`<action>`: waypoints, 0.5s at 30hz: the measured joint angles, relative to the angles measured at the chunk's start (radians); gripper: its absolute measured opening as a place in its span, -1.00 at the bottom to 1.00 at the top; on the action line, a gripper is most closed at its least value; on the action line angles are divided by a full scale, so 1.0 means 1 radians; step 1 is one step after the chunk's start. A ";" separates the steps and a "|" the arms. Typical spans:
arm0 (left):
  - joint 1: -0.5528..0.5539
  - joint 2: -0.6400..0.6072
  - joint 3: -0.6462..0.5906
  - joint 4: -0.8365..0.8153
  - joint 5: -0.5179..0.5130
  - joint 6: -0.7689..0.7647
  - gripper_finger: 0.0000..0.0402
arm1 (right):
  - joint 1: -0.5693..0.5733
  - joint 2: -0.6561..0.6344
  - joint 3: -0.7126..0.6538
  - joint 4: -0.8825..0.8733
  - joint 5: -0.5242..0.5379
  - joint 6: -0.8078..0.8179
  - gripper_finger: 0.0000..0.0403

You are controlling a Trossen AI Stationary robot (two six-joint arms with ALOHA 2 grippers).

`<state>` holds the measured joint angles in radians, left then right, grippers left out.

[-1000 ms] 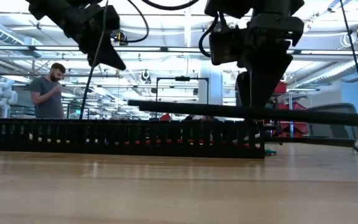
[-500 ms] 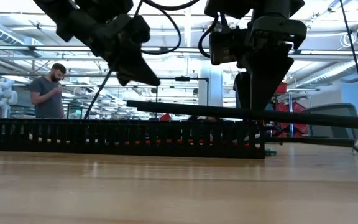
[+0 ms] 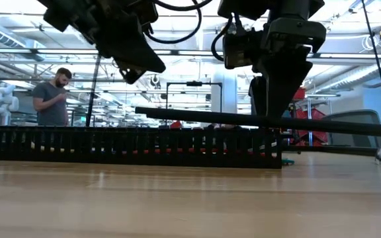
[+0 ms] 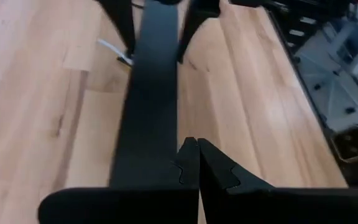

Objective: Ziptie cables
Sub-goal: Close the black cable duct

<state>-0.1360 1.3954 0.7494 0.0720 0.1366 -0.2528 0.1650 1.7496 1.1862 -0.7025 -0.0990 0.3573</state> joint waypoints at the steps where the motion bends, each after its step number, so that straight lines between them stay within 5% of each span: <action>1: 0.003 0.005 -0.001 0.002 -0.024 -0.001 -1.00 | 0.000 0.000 0.000 0.000 0.000 0.000 0.15; 5: 0.009 0.042 -0.001 0.002 -0.096 0.000 -1.00 | 0.000 0.000 0.000 0.003 -0.001 0.000 0.15; 15: 0.010 0.169 -0.002 0.085 -0.031 -0.052 -1.00 | 0.000 0.000 0.000 0.003 -0.005 0.013 0.15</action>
<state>-0.1259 1.5642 0.7471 0.1572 0.1051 -0.3048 0.1654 1.7496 1.1862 -0.6996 -0.1040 0.3706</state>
